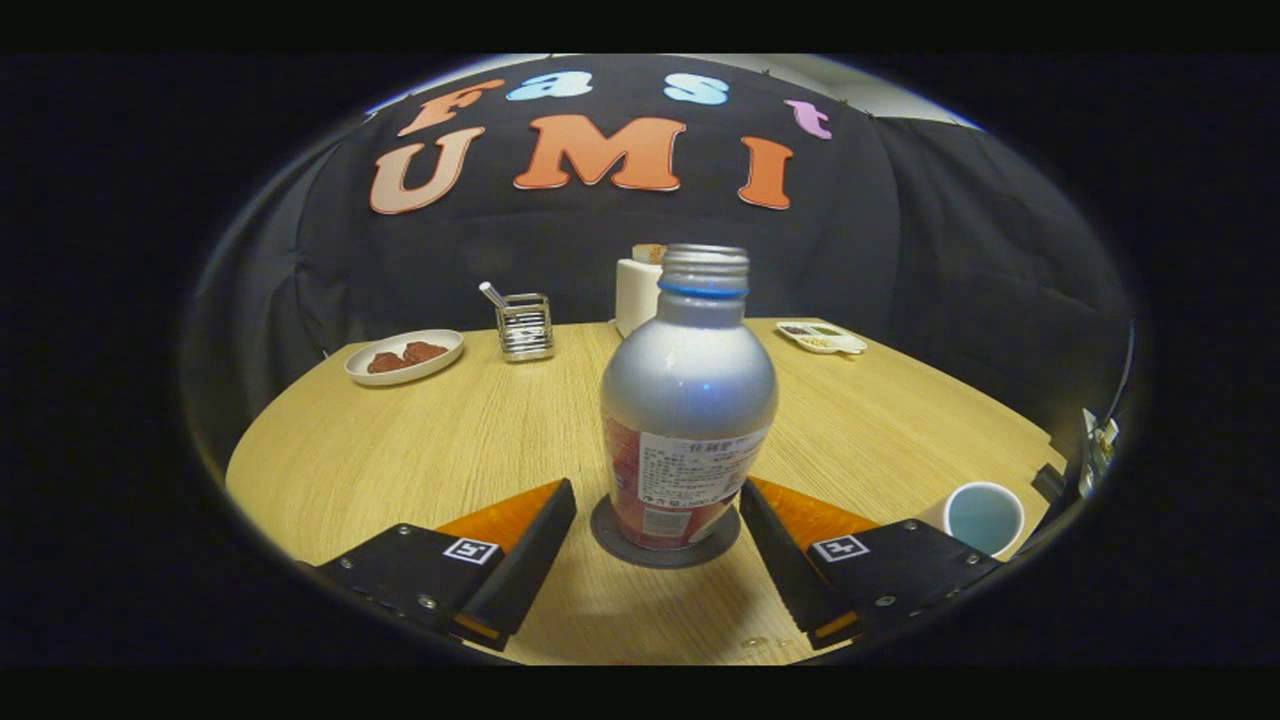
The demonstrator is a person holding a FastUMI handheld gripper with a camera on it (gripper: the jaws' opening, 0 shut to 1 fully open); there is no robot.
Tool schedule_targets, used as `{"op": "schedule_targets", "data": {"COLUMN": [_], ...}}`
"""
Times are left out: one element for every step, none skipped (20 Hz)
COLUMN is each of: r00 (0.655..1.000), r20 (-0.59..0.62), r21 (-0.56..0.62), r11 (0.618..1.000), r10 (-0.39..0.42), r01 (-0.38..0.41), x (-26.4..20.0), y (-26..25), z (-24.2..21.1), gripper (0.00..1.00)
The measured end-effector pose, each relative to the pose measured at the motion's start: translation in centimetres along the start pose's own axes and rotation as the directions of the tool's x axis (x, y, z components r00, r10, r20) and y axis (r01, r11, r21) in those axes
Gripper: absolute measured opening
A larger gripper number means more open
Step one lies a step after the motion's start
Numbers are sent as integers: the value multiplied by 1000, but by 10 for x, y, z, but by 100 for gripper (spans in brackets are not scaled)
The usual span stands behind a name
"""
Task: Take the bottle from table, then pour the juice into the cup, finally place the bottle on the coaster
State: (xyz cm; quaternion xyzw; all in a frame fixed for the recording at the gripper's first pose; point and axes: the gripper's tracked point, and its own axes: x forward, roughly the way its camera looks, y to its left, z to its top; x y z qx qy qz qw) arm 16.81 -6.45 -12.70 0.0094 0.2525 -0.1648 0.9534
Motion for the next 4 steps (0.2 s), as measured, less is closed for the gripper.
{"op": "schedule_targets", "data": {"r00": [1000,999,998,996], "r20": [19,43,65,91], "r21": [18,34,45,53], "r11": [1000,999,999,999], "r10": [-3,-2,-2,4], "r01": [3,1,-1,-8], "x": [-9,-18,-27,-39], "y": [-3,-4,-7,-7], "z": [6,12,18,25], "gripper": [98,98,98,97]}}
